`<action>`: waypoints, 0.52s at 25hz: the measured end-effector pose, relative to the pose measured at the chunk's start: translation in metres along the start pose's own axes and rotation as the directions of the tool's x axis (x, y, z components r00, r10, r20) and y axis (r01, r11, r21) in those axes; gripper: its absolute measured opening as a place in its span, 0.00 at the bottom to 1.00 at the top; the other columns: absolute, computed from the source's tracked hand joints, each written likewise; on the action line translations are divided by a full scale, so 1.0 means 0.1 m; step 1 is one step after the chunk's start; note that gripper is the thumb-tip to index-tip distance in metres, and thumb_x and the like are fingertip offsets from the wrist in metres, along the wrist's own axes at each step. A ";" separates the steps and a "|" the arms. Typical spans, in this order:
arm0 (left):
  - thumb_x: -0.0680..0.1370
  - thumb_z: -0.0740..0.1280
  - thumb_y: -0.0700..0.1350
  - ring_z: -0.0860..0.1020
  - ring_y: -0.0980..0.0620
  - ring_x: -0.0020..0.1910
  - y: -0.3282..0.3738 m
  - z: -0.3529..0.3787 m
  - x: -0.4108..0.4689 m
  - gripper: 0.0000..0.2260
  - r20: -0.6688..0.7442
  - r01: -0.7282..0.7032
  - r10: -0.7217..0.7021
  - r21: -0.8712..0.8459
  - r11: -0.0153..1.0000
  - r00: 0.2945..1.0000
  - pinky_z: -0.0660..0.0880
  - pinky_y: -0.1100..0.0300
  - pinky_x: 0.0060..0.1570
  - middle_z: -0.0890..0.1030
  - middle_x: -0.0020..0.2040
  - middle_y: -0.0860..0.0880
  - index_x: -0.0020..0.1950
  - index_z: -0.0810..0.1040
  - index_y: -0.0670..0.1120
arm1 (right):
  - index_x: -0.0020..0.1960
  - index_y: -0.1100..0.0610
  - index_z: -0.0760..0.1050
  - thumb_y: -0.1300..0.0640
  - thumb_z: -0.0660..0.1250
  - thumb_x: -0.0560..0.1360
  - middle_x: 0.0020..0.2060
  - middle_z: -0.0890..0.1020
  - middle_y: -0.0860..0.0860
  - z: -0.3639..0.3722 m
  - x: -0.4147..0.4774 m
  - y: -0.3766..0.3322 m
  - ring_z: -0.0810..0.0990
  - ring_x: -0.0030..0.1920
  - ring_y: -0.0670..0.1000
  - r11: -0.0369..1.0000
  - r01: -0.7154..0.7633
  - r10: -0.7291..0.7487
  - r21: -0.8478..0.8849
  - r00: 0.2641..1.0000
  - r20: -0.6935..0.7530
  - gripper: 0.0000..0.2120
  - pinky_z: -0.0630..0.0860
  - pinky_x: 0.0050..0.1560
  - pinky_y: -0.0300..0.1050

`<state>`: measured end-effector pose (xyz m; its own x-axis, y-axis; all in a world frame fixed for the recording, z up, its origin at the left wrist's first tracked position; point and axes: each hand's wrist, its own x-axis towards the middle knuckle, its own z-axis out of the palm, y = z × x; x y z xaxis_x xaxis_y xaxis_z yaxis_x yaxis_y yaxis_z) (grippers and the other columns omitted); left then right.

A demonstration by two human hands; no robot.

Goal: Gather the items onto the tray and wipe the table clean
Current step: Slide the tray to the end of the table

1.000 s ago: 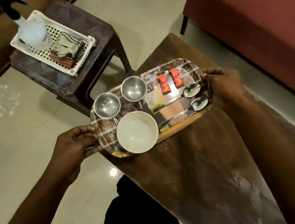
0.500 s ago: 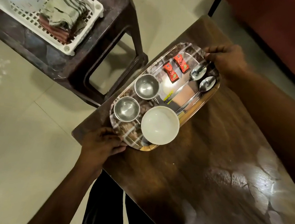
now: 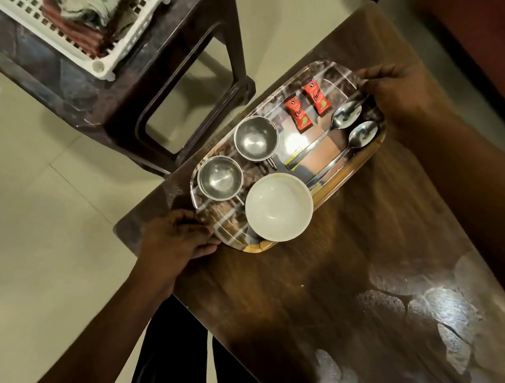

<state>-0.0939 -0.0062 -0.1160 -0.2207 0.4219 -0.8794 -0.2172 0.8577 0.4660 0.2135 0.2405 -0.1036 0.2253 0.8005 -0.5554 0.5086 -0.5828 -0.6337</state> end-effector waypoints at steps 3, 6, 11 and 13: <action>0.77 0.75 0.32 0.89 0.41 0.43 0.00 -0.10 -0.02 0.09 0.020 -0.017 0.015 0.064 0.998 1.000 0.88 0.51 0.48 0.90 0.45 0.39 0.55 0.82 0.39 | 0.61 0.56 0.83 0.62 0.67 0.84 0.50 0.85 0.52 -0.02 -0.11 0.00 0.82 0.42 0.46 0.999 0.047 -0.046 0.014 0.999 -0.009 0.09 0.81 0.37 0.36; 0.76 0.78 0.38 0.89 0.40 0.48 0.12 -0.32 -0.24 0.07 -0.009 -0.067 0.070 0.204 0.977 0.997 0.85 0.43 0.57 0.90 0.47 0.40 0.52 0.85 0.44 | 0.59 0.56 0.83 0.63 0.68 0.83 0.51 0.86 0.53 -0.08 -0.38 -0.01 0.84 0.43 0.48 0.991 0.122 -0.119 0.061 0.991 -0.055 0.08 0.84 0.42 0.40; 0.78 0.77 0.41 0.88 0.52 0.49 0.63 -0.62 -1.15 0.05 0.019 -0.333 0.349 0.351 0.875 0.937 0.82 0.50 0.57 0.90 0.47 0.51 0.51 0.88 0.50 | 0.64 0.57 0.84 0.59 0.70 0.83 0.55 0.87 0.55 -0.11 -1.55 -0.13 0.85 0.52 0.52 0.971 0.217 -0.215 0.104 0.976 -0.028 0.11 0.81 0.56 0.50; 0.79 0.74 0.37 0.87 0.56 0.47 0.83 -0.66 -1.59 0.07 0.058 -0.361 0.362 0.315 0.878 0.930 0.82 0.54 0.55 0.90 0.48 0.51 0.52 0.88 0.47 | 0.64 0.54 0.84 0.58 0.71 0.82 0.56 0.87 0.51 -0.04 -2.14 -0.18 0.84 0.52 0.47 0.966 0.199 -0.203 0.166 0.979 0.006 0.11 0.79 0.52 0.37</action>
<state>-0.1396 -0.0217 0.0690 -0.2286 0.7202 -0.6551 0.1885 0.6929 0.6960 0.1595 0.0805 0.0284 0.1125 0.9013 -0.4184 0.3986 -0.4267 -0.8118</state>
